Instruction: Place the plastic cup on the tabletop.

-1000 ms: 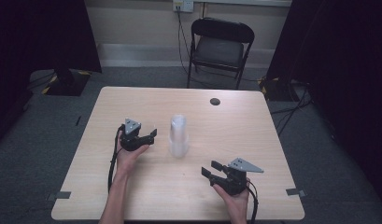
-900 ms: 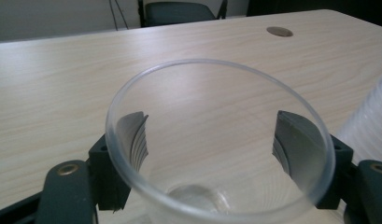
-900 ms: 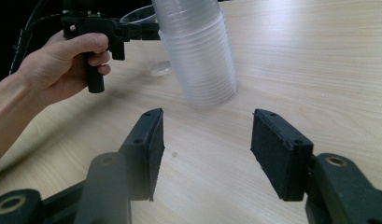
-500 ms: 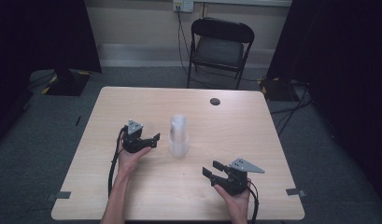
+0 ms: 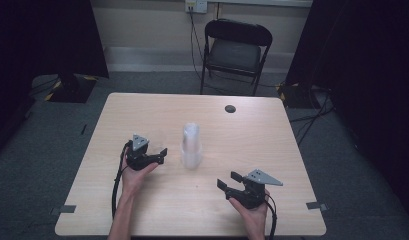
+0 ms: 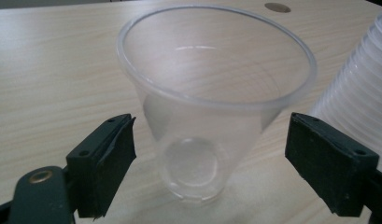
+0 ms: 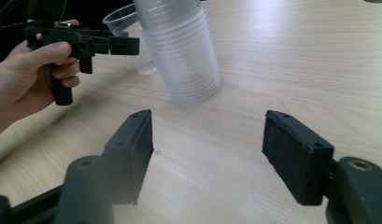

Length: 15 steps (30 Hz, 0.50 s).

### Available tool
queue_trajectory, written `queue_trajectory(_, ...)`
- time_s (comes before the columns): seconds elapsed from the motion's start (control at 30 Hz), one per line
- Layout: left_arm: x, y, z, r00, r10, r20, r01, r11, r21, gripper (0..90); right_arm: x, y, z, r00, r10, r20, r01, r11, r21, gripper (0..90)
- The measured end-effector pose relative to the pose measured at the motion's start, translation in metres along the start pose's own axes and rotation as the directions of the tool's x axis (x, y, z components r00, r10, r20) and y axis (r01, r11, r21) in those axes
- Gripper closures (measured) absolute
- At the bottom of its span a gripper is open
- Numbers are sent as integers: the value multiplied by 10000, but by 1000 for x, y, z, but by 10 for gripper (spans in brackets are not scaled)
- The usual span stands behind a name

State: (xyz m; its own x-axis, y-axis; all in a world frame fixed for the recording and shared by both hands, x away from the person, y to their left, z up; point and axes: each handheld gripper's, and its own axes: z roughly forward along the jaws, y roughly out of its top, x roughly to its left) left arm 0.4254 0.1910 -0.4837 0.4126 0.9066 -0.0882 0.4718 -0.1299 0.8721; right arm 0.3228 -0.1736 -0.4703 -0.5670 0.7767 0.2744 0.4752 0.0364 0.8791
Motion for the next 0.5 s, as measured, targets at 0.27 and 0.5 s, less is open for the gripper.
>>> queue_trajectory(0.27,-6,-8,-18,9999,-104,133,105,9999,-80,158,-3,-1,-1,10000,26,96,-26,10000,-30,293)
queue_trajectory(0.5,-11,-10,-35,9992,-259,314,278,9977,-611,155,-4,-2,-1,9999,65,158,-64,10000,-42,288)
